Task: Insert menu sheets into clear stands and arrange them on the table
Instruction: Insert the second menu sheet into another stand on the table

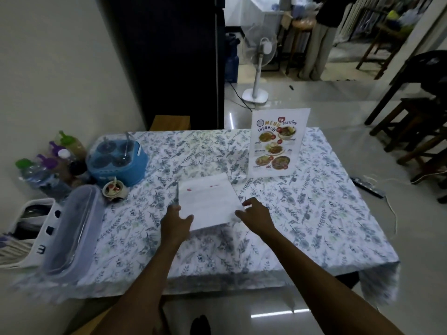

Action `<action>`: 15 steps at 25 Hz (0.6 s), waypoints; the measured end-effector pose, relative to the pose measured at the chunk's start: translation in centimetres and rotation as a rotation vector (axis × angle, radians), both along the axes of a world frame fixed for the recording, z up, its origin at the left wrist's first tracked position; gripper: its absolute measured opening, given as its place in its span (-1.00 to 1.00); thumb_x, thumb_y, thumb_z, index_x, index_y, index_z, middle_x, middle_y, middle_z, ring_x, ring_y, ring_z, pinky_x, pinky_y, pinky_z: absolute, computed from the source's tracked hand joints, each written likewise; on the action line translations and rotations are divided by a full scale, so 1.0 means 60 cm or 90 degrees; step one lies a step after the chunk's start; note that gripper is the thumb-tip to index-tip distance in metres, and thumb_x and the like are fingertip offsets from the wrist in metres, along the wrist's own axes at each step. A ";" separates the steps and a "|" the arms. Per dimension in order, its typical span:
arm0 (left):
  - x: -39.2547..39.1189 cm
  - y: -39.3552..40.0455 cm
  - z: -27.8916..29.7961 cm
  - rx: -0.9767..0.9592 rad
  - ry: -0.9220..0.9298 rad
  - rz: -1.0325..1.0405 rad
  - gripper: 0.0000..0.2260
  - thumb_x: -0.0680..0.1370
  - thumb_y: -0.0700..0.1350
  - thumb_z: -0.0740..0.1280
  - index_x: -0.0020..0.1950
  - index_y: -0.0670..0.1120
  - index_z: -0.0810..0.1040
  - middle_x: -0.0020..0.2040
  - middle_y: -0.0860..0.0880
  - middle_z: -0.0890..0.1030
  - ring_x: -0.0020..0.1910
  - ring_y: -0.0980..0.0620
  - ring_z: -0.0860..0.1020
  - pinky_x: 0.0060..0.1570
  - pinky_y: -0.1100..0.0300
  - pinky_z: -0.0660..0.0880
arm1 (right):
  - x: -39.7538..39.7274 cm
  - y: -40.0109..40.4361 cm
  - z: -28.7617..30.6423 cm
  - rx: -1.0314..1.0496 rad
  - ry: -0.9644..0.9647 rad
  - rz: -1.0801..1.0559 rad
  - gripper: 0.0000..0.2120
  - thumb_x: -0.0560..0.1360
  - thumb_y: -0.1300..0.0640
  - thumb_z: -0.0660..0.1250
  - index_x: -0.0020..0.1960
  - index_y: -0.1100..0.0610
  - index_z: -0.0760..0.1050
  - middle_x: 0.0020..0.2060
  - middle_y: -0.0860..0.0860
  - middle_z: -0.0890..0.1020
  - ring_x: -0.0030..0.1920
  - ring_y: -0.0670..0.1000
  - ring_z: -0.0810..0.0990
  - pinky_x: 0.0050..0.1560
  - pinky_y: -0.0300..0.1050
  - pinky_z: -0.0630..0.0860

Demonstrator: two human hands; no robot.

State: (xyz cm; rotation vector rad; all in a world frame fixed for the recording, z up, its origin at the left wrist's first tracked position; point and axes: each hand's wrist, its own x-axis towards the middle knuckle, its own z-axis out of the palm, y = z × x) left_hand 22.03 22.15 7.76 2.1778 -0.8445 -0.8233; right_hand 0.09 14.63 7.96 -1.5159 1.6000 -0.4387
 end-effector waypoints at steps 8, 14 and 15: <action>-0.008 0.004 0.100 -0.075 -0.039 0.057 -0.63 0.52 0.04 0.45 0.24 -0.07 0.48 0.24 -0.18 0.60 0.08 -0.15 0.62 -0.08 0.12 0.48 | -0.002 -0.002 0.102 -0.149 0.006 0.080 -0.71 0.47 0.15 0.43 0.17 0.16 0.56 0.03 0.13 0.67 -0.11 0.03 0.63 -0.21 -0.26 0.52; 0.027 -0.036 0.143 -0.109 -0.082 0.026 -0.55 0.49 0.15 0.45 0.21 -0.11 0.47 0.23 -0.17 0.60 0.04 -0.11 0.58 -0.13 0.13 0.41 | 0.015 -0.051 0.148 -0.234 0.057 0.147 -0.78 0.52 0.08 0.40 0.11 0.16 0.65 0.01 0.10 0.73 0.05 0.05 0.68 0.11 -0.09 0.58; 0.037 -0.048 0.147 -0.121 -0.085 0.020 -0.54 0.49 0.17 0.45 0.20 -0.11 0.48 0.22 -0.17 0.61 0.09 -0.13 0.60 -0.09 0.12 0.41 | 0.021 -0.065 0.155 -0.247 0.060 0.146 -0.80 0.52 0.08 0.40 0.08 0.15 0.67 -0.01 0.09 0.73 0.03 0.05 0.69 0.09 -0.10 0.58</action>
